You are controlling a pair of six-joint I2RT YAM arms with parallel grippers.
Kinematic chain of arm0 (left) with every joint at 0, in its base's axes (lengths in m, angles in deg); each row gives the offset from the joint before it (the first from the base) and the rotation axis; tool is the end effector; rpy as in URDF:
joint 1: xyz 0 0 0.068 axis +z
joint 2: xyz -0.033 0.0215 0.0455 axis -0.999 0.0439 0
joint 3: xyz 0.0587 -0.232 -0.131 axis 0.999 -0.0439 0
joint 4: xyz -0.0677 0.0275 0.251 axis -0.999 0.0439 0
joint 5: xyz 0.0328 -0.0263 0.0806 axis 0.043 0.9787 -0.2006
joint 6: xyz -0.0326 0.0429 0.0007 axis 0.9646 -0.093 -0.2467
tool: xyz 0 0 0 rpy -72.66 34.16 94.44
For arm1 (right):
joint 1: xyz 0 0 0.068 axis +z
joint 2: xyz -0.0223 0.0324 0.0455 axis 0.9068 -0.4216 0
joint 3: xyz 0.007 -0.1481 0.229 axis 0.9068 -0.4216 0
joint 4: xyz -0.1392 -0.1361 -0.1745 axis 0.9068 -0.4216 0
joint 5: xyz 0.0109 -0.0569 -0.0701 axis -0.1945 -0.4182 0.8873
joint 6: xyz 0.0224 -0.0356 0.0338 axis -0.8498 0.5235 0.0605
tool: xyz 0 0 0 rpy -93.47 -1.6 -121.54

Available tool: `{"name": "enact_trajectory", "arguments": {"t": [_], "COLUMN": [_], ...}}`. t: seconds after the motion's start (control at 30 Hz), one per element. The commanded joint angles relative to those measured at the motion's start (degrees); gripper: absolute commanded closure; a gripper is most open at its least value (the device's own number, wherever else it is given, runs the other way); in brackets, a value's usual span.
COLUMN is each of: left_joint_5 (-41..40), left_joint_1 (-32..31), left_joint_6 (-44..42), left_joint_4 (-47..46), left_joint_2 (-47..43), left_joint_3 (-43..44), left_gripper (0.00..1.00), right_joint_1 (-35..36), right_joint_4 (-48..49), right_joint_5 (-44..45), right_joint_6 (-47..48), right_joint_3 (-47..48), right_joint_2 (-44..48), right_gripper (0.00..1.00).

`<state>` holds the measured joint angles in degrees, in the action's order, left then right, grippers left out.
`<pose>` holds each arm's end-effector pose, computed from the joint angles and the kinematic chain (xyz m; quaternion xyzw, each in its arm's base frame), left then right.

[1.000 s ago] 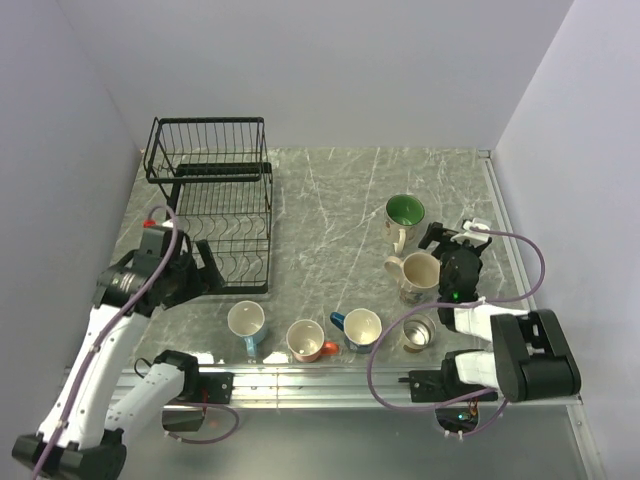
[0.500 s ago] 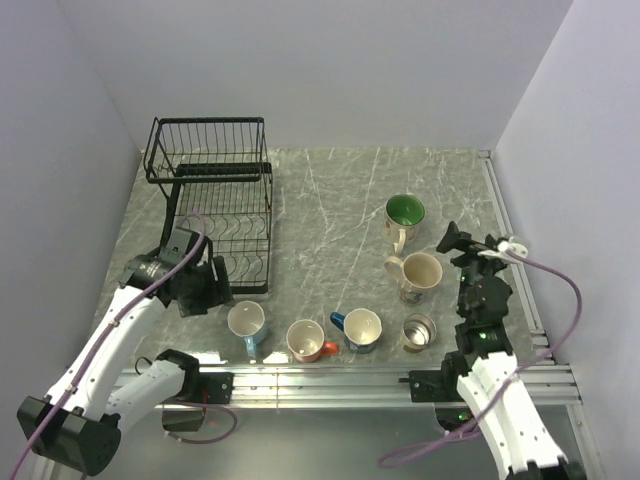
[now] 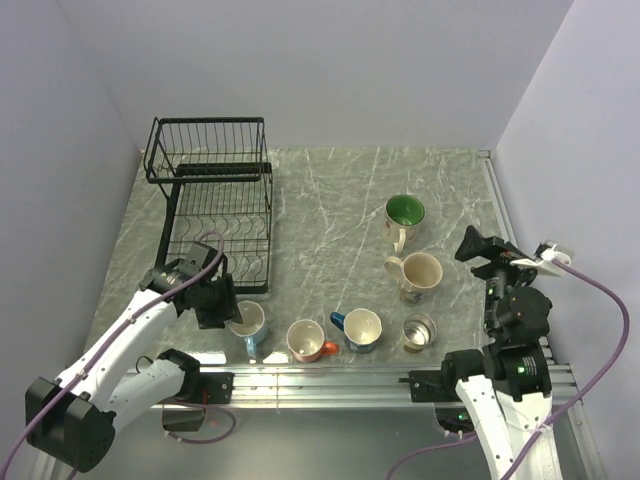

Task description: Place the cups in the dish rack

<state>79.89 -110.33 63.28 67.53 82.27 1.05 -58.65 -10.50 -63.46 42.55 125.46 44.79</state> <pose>0.1354 -0.0601 0.2340 -0.1387 0.9748 -0.1216 0.1258 0.0821 -0.0024 0.3382 0.1923 0.6353 0.0536 0.7460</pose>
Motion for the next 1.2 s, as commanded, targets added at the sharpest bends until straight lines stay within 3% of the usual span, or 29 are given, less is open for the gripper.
{"name": "enact_trajectory", "arguments": {"t": [0.0,0.1,0.27,0.3,0.33,0.53,0.63,0.77,0.83,0.93,0.97,1.07,1.17], "left_joint_5": [1.85,2.30,3.44,3.35,3.27,3.18,2.04,0.71,3.42,7.99,9.32,13.01,14.86], "left_joint_1": [-0.62,-0.70,-0.70,-0.70,-0.70,-0.70,-0.70,-0.62,-0.70,-0.62,-0.70,-0.70,-0.62], "left_joint_6": [1.76,2.46,2.90,2.90,2.82,0.62,-0.17,-0.79,-0.79,0.88,1.40,3.60,6.75], "left_joint_4": [-4.74,-6.59,-7.73,-7.39,-7.12,0.16,4.91,10.01,9.67,5.39,3.62,-5.58,-16.46], "left_joint_2": [1.01,1.01,0.67,0.66,0.40,-2.05,-3.46,-3.64,-3.47,-3.56,-3.73,-4.08,-4.78], "left_joint_3": [-1.87,-2.31,-3.10,-2.93,-2.76,3.74,9.97,21.11,24.82,31.42,33.61,35.56,34.35], "left_gripper": [0.49,0.53,0.85,0.98,1.00,1.00,1.00,1.00,1.00,1.00,1.00,1.00,1.00], "right_joint_1": [0.26,0.26,0.26,0.26,0.26,0.18,0.26,0.35,0.26,0.26,0.26,2.19,10.59], "right_joint_4": [-6.89,-8.82,-11.37,-12.33,-12.86,-16.64,-18.48,-25.96,-21.25,-16.93,-15.08,-0.08,10.50], "right_joint_5": [-1.78,-3.27,-6.25,-6.70,-7.48,-11.44,-20.18,-18.72,-30.00,-38.49,-46.61,-59.22,-57.51], "right_joint_6": [-0.83,-0.31,0.31,0.31,0.66,-1.71,-3.29,-16.72,-17.09,-27.17,-29.72,-47.78,-52.77], "right_joint_3": [3.12,4.79,6.55,6.98,8.03,14.79,22.07,29.48,29.23,28.87,28.61,24.05,22.98], "right_joint_2": [1.57,2.46,4.21,4.21,4.13,1.06,-4.03,-10.10,-12.39,-17.92,-19.59,-25.22,-27.94], "right_gripper": [0.00,0.00,0.00,0.00,0.00,0.00,0.00,0.00,0.01,0.02,0.02,0.09,0.08]}}
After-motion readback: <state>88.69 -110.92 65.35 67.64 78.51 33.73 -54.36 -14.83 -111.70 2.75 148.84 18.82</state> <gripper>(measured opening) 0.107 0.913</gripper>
